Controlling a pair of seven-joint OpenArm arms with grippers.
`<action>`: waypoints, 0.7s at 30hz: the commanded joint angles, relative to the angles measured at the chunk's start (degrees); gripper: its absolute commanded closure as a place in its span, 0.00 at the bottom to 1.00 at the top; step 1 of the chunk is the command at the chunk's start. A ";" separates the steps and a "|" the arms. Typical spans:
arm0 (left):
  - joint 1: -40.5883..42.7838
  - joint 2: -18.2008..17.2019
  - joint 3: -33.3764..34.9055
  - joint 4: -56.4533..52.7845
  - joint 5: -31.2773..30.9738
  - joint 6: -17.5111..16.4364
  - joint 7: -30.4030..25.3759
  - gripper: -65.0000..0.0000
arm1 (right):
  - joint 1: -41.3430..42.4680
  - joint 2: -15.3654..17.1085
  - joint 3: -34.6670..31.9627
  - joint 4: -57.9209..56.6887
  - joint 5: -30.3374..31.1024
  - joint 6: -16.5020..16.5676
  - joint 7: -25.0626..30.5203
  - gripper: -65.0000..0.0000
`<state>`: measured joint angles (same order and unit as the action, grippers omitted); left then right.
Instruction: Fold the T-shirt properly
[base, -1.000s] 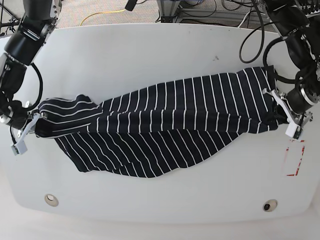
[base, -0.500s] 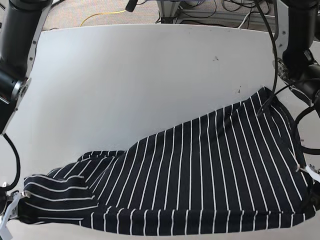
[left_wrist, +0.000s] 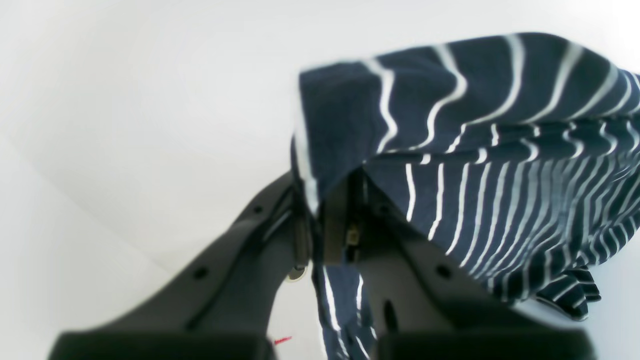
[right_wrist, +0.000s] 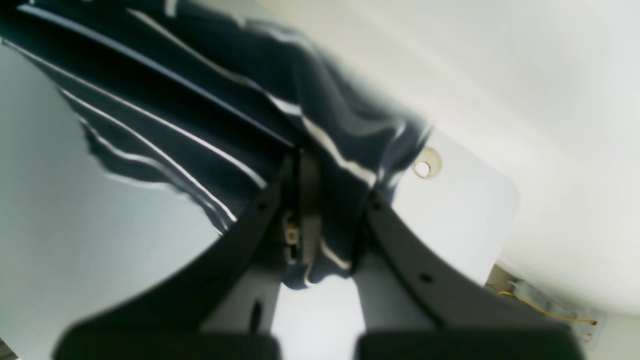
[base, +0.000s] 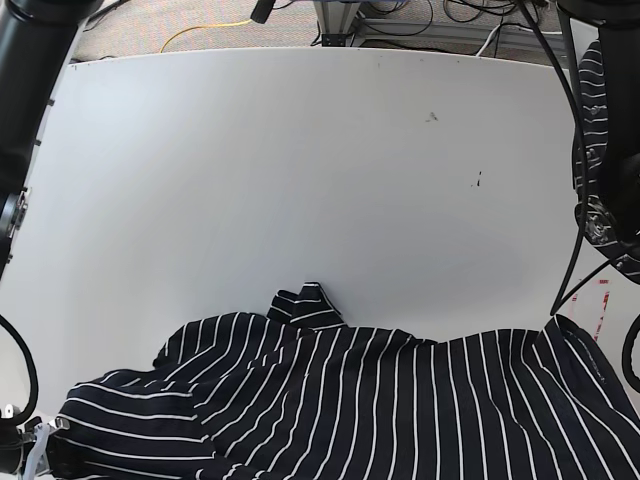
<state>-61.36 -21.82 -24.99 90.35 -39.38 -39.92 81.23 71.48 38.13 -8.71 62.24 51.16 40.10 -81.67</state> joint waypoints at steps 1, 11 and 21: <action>1.54 -0.20 2.09 1.48 -0.32 -0.08 -1.23 0.98 | 3.32 1.74 1.02 1.28 -0.30 -0.10 1.67 1.00; 18.77 2.09 2.18 8.60 -0.40 -0.08 -1.23 0.98 | -4.45 4.55 9.55 2.16 -0.21 -0.10 1.67 1.00; 37.14 4.11 2.18 15.72 -0.58 -0.08 -2.24 0.97 | -31.97 2.35 24.49 16.22 -0.21 -0.10 1.67 1.00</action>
<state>-24.34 -16.99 -22.61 103.50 -39.31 -39.94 80.34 39.92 39.90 13.30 75.53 50.17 39.92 -81.10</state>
